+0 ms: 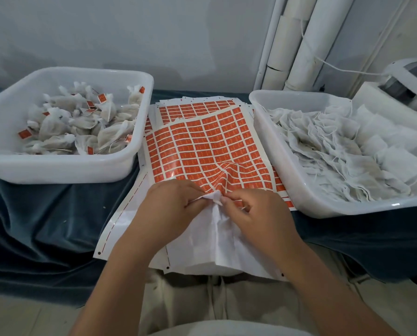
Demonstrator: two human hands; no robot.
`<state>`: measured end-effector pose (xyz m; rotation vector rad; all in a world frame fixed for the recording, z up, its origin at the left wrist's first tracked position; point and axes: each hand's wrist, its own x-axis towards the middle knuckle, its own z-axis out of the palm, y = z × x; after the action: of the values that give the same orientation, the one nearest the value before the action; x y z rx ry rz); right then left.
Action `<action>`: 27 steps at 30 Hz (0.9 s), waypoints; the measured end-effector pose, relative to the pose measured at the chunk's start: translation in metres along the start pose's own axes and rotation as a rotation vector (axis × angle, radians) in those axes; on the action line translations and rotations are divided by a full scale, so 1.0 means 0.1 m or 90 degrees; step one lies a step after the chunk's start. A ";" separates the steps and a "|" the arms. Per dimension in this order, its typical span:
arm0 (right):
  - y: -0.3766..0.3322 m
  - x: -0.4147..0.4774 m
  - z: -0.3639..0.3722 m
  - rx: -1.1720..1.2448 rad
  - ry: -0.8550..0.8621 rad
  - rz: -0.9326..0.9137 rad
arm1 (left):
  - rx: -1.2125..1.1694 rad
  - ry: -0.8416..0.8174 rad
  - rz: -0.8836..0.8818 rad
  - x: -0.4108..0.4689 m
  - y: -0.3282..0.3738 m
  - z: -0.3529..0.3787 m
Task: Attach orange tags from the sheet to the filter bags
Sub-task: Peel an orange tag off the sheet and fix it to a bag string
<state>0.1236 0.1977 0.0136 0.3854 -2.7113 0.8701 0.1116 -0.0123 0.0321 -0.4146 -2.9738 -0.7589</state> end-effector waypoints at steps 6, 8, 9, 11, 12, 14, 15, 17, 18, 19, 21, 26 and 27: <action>0.06 0.06 -0.06 0.072 0.017 0.041 | -0.158 -0.021 -0.035 -0.01 0.03 0.05; 0.03 0.07 -0.11 0.129 0.021 0.077 | -0.243 -0.024 -0.043 -0.04 0.04 0.04; 0.02 0.07 -0.11 0.147 0.021 0.082 | -0.293 -0.025 -0.040 -0.06 0.06 0.02; -0.01 0.06 -0.12 0.163 0.024 0.074 | -0.355 -0.026 -0.033 -0.08 0.09 0.00; -0.02 0.05 -0.12 0.171 0.028 0.073 | -0.380 -0.025 -0.039 -0.08 0.10 0.00; -0.04 0.05 -0.12 0.184 0.031 0.079 | -0.435 -0.019 -0.060 -0.09 0.14 0.00; -0.05 0.05 -0.13 0.185 0.029 0.076 | -0.458 -0.016 -0.068 -0.09 0.15 0.00; -0.07 0.05 -0.15 0.170 0.025 0.051 | -0.480 -0.012 -0.076 -0.09 0.17 0.01; -0.07 0.05 -0.18 0.155 0.022 0.037 | -0.482 -0.013 -0.079 -0.09 0.17 0.02; -0.07 0.06 -0.20 0.134 0.017 0.025 | -0.483 -0.013 -0.081 -0.09 0.18 0.03; -0.05 0.07 -0.24 0.104 0.001 0.010 | -0.464 -0.012 -0.073 -0.08 0.17 0.03; -0.04 0.05 -0.26 0.092 -0.019 -0.007 | -0.404 -0.026 -0.028 -0.12 0.19 -0.01; -0.05 0.05 -0.26 0.099 -0.027 0.001 | -0.395 -0.028 -0.020 -0.13 0.19 -0.02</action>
<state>0.1254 0.2080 0.0381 0.4388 -2.6906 1.0892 0.1292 0.0000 0.0413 -0.4025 -2.7210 -1.6927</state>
